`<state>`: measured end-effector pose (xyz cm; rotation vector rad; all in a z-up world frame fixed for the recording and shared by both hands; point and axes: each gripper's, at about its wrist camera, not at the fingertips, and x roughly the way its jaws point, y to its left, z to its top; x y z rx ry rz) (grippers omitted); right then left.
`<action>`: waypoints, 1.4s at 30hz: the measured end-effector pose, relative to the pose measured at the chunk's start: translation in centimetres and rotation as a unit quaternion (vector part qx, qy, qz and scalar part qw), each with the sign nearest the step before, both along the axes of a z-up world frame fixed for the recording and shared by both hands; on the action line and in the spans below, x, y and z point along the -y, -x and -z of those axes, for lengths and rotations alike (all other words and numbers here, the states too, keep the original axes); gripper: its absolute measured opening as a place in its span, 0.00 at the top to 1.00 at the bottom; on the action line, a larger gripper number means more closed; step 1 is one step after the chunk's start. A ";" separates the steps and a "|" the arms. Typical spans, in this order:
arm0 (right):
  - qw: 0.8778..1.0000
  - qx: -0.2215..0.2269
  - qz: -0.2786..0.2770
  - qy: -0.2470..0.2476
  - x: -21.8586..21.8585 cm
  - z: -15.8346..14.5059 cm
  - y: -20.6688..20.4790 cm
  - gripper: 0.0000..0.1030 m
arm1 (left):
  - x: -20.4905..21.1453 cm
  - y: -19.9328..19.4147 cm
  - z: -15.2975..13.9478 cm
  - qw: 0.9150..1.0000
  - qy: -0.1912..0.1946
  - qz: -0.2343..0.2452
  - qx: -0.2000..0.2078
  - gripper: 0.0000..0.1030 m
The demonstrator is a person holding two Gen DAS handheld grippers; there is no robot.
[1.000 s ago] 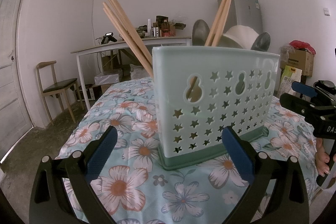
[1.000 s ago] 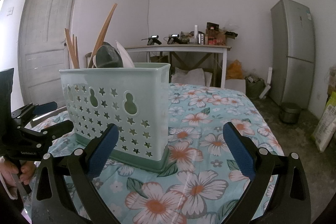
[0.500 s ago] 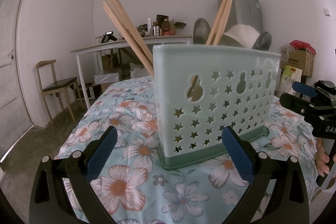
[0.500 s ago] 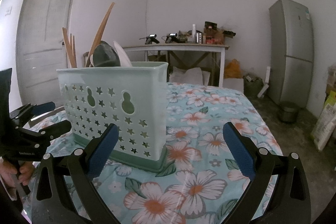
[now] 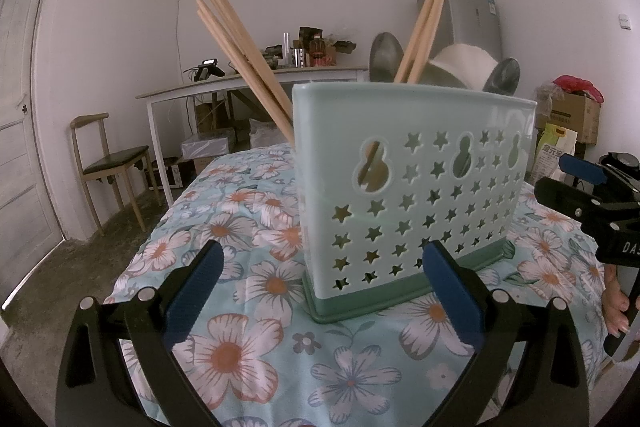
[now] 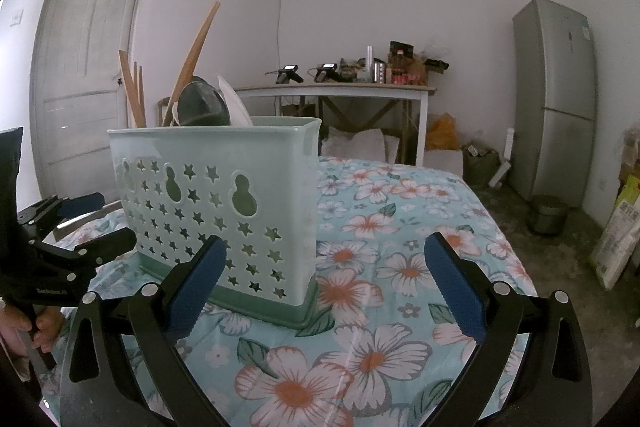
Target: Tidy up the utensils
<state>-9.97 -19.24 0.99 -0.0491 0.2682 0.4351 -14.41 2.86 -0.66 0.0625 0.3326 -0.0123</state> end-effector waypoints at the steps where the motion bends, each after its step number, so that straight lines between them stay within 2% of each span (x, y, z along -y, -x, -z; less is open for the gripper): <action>1: 1.000 0.000 0.001 0.002 0.1 0.0 0.0 0.08 | 0.0 0.0 0.0 1.000 0.000 0.000 -0.001 0.05; 42: 1.000 0.000 0.000 0.004 0.6 0.2 0.3 0.08 | -0.7 -0.4 -0.1 1.000 -0.001 0.002 0.000 0.05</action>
